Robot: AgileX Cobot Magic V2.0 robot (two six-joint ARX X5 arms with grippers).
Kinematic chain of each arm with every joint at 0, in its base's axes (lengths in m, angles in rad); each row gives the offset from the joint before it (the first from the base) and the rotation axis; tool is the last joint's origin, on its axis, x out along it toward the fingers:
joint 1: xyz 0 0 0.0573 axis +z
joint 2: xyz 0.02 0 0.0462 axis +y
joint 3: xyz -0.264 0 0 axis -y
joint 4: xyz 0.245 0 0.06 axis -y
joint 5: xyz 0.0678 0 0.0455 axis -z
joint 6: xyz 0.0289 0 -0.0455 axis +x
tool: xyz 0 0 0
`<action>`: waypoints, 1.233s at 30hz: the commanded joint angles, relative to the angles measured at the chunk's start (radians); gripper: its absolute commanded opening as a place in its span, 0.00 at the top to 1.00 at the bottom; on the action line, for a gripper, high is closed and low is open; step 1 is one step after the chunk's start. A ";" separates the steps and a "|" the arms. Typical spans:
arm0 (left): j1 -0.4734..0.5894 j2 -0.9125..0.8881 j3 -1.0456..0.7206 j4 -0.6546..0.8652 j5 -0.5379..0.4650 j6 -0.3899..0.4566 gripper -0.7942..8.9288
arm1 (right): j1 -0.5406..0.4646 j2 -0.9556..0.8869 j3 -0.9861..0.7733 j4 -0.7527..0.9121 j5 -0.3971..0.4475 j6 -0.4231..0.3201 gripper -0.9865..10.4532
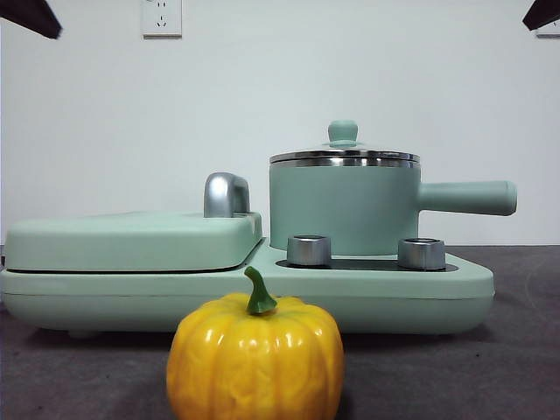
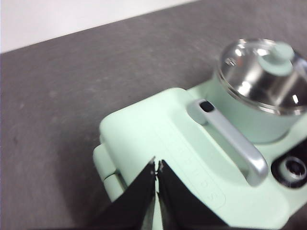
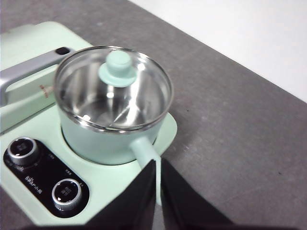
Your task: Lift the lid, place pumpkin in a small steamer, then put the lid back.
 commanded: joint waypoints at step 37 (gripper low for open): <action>-0.471 0.668 0.199 0.751 -0.010 -0.101 0.63 | 0.034 0.011 0.019 0.007 -0.001 0.034 0.72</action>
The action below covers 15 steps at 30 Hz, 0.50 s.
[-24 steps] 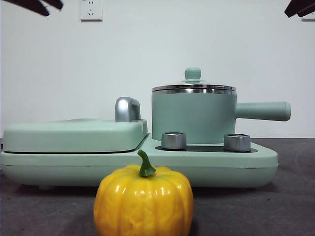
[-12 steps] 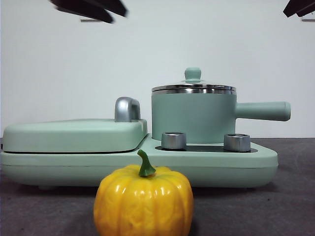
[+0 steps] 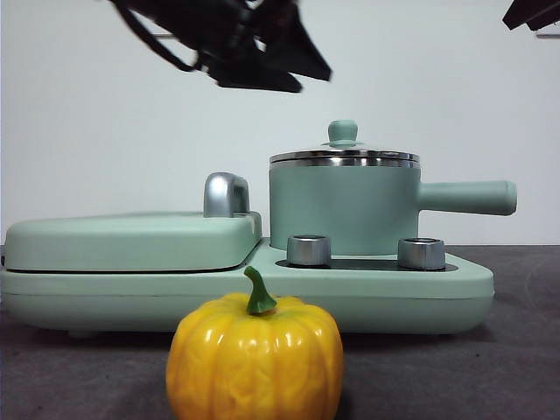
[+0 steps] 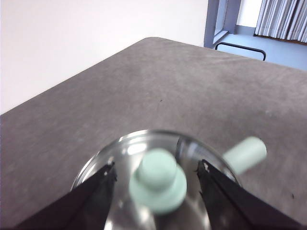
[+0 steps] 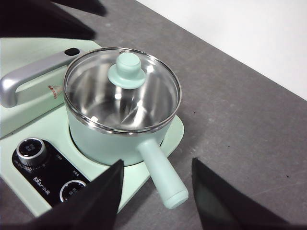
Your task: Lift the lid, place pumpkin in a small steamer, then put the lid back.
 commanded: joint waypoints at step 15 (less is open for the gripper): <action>-0.035 0.219 0.152 -0.023 -0.002 -0.032 0.63 | 0.005 0.008 0.019 0.006 -0.002 0.014 0.72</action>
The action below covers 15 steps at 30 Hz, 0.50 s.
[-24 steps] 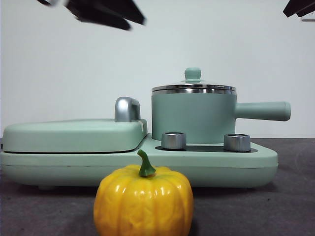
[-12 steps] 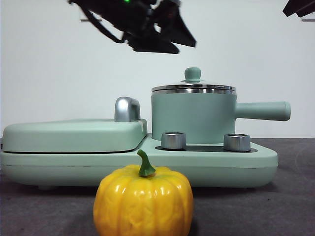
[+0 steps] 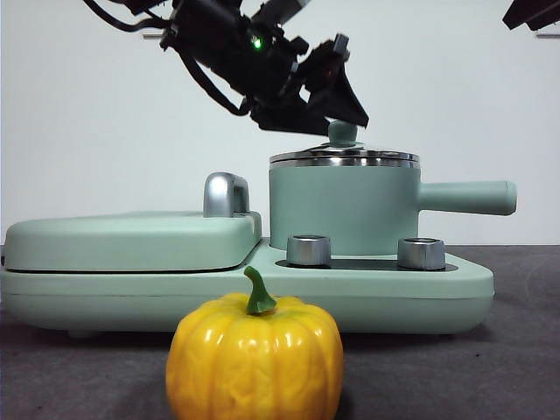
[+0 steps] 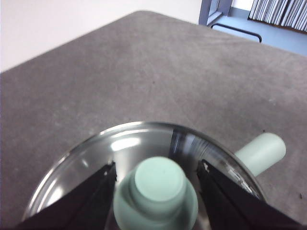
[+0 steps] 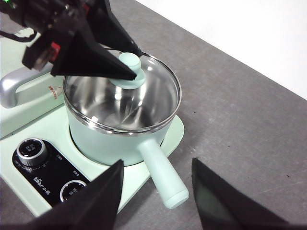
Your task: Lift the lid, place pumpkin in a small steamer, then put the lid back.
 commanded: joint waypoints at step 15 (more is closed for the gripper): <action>-0.010 -0.021 0.021 -0.005 -0.021 0.002 0.90 | 0.005 0.008 0.019 0.006 -0.002 0.013 0.72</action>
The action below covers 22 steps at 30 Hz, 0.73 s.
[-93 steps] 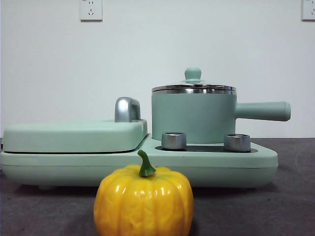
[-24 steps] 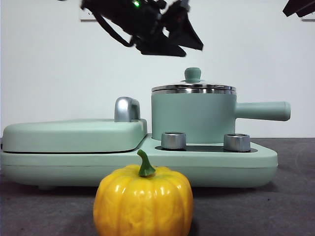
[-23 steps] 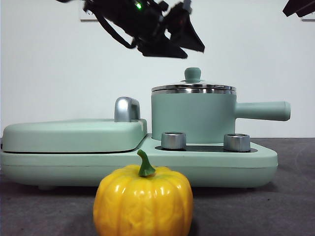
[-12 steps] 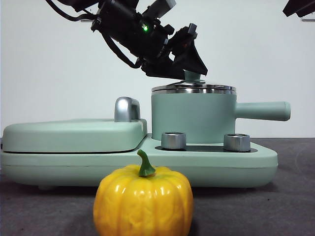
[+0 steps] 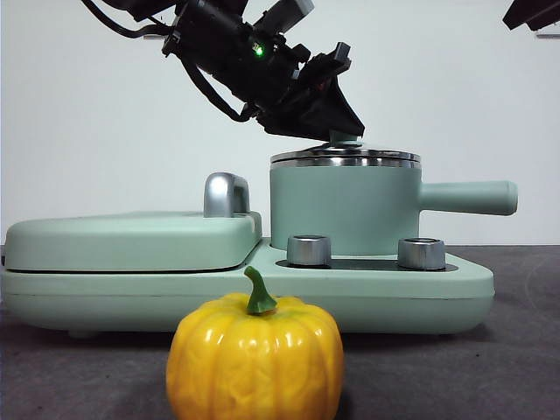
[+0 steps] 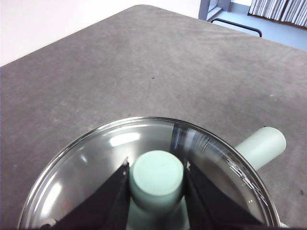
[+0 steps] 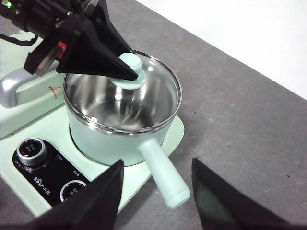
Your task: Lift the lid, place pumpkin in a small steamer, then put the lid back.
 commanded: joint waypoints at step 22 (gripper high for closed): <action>0.113 -0.476 0.007 -0.503 -0.197 -0.030 0.90 | 0.194 0.043 0.019 -0.068 -0.055 -0.012 0.72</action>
